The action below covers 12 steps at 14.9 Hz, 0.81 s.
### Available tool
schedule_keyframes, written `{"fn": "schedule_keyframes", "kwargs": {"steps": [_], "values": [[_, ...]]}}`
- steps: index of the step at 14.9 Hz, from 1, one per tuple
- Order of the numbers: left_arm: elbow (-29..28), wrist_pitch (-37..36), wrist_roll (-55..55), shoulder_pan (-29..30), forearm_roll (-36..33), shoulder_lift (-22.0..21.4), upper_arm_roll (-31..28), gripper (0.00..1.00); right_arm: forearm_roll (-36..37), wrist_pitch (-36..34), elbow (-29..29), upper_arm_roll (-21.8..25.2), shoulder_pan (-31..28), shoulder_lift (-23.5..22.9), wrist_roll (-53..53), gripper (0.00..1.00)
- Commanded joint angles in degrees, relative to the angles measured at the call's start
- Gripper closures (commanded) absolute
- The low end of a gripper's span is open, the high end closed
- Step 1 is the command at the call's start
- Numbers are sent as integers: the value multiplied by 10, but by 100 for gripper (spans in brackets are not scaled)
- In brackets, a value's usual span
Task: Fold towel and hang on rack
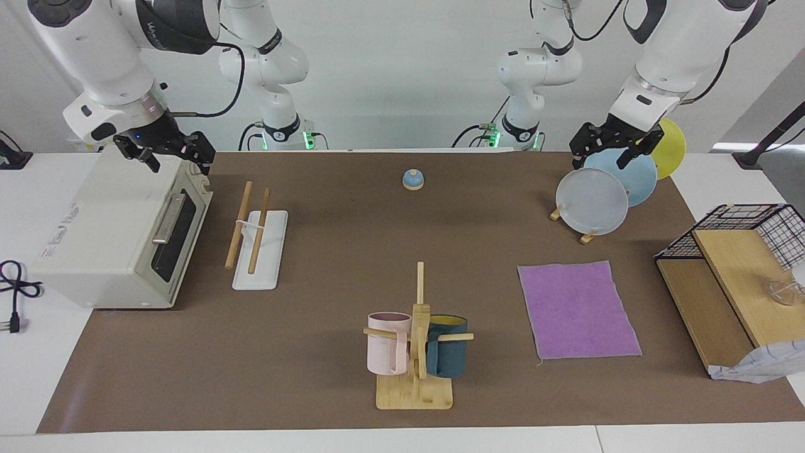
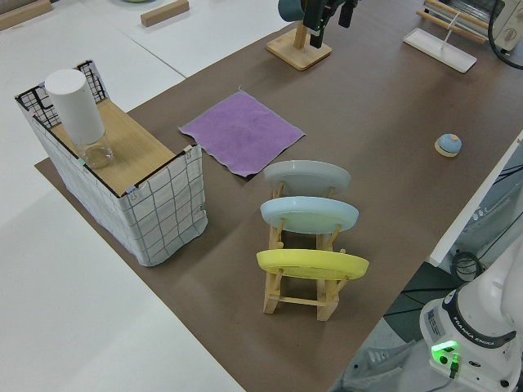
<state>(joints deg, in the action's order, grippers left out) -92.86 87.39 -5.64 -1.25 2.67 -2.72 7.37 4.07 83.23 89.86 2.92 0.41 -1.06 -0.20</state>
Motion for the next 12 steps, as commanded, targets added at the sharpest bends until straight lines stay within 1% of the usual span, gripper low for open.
{"fn": "schedule_keyframes", "kwargs": {"steps": [1, 3, 6, 8, 9, 10, 12], "values": [[-7, -6, 1, -2, 0, -8, -5, 0, 5, -5, 0, -6, -9, 6, -12, 0], [-8, 0, 5, 0, 1, -9, -5, 0, 5, -5, 0, -6, -9, 6, -12, 0], [-59, 49, 2, -2, 2, -30, -4, 0, 5, -5, 0, -6, -9, 6, -12, 0], [-87, 60, 4, -1, 3, -41, -5, 0, 5, -5, 0, -6, -9, 6, -12, 0], [-105, 81, 5, 1, 5, -42, -8, 0, 5, -5, 0, -6, -9, 6, -12, 0], [-119, 101, 5, 12, 6, -37, -8, 0, 5, -5, 0, -6, -9, 6, -12, 0], [-146, 155, 28, 41, 8, -2, -8, 0, 5, -5, 0, -6, -9, 6, -12, 0]]}}
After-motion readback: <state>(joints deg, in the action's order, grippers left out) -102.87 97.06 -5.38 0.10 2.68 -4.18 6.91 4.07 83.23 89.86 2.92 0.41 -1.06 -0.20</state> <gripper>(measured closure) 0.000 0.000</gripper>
